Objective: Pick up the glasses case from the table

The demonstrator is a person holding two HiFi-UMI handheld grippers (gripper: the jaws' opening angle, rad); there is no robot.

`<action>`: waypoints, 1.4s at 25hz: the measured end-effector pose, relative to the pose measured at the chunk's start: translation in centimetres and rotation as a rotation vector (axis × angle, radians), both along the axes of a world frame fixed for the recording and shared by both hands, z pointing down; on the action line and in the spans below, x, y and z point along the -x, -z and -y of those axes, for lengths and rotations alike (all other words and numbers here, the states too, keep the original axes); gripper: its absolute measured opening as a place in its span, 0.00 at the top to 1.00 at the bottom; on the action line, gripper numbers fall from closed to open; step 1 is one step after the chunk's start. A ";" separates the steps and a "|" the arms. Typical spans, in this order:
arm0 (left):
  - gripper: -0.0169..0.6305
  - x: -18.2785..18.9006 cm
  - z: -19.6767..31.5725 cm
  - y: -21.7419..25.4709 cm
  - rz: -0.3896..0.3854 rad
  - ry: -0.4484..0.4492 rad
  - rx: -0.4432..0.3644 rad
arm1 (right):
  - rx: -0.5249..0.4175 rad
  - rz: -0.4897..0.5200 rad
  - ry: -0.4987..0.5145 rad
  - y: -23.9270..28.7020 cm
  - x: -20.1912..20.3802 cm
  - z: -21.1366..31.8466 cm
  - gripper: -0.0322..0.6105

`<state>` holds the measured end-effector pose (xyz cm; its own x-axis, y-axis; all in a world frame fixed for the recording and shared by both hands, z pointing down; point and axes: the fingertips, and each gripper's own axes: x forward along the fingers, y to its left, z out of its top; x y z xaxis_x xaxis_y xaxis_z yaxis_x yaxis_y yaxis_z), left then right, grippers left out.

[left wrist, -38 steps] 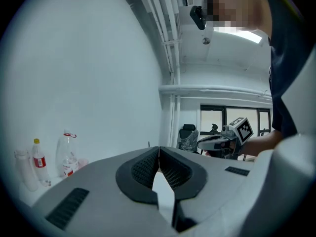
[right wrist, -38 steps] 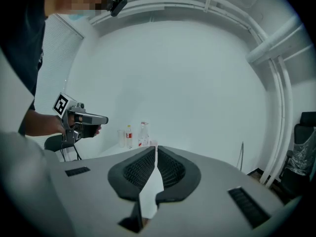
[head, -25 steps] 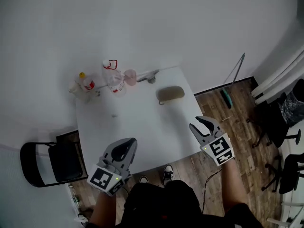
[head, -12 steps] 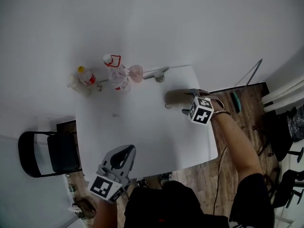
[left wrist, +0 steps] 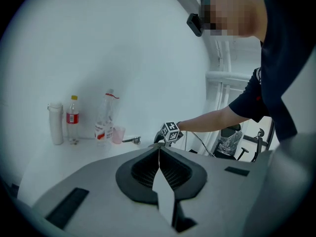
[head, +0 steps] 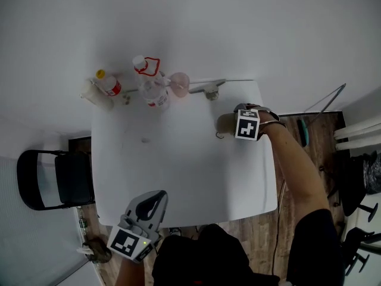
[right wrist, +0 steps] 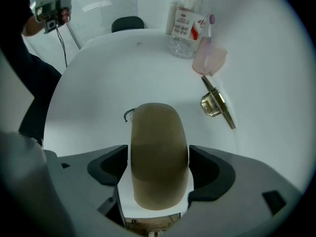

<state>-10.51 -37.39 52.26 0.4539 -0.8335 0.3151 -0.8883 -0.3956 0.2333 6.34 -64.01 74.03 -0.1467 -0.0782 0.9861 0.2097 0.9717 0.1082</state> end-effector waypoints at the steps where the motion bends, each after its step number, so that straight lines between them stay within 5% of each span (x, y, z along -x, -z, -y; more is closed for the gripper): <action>1: 0.94 0.1 0.0 -0.2 -0.002 0.007 0.003 | 0.023 -0.019 0.008 -0.5 0.0 0.1 0.37; 11: 0.94 0.9 -0.9 -0.9 -0.036 0.066 0.050 | 0.103 -0.091 0.047 -2.3 -0.2 0.7 0.37; 16: 0.94 1.2 -1.3 -0.7 -0.037 0.054 0.047 | 0.038 -0.030 0.026 -1.6 0.1 0.8 0.37; 22: 0.94 1.8 -1.9 0.7 -0.033 0.017 0.011 | -0.106 0.254 -0.144 5.1 1.2 -0.7 0.37; 25: 0.94 2.3 -2.3 1.8 -0.040 -0.013 -0.019 | -0.106 0.417 -0.248 9.6 1.7 -3.4 0.37; 35: 0.94 4.9 -7.4 7.3 -0.007 -0.177 -0.165 | -0.245 0.894 -0.576 26.7 3.6 -18.6 0.37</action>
<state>-15.42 -29.99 44.99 0.5997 -0.7804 0.1770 -0.8000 -0.5787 0.1588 2.76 -45.39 47.33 -0.6808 -0.5449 0.4895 -0.5211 0.8299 0.1993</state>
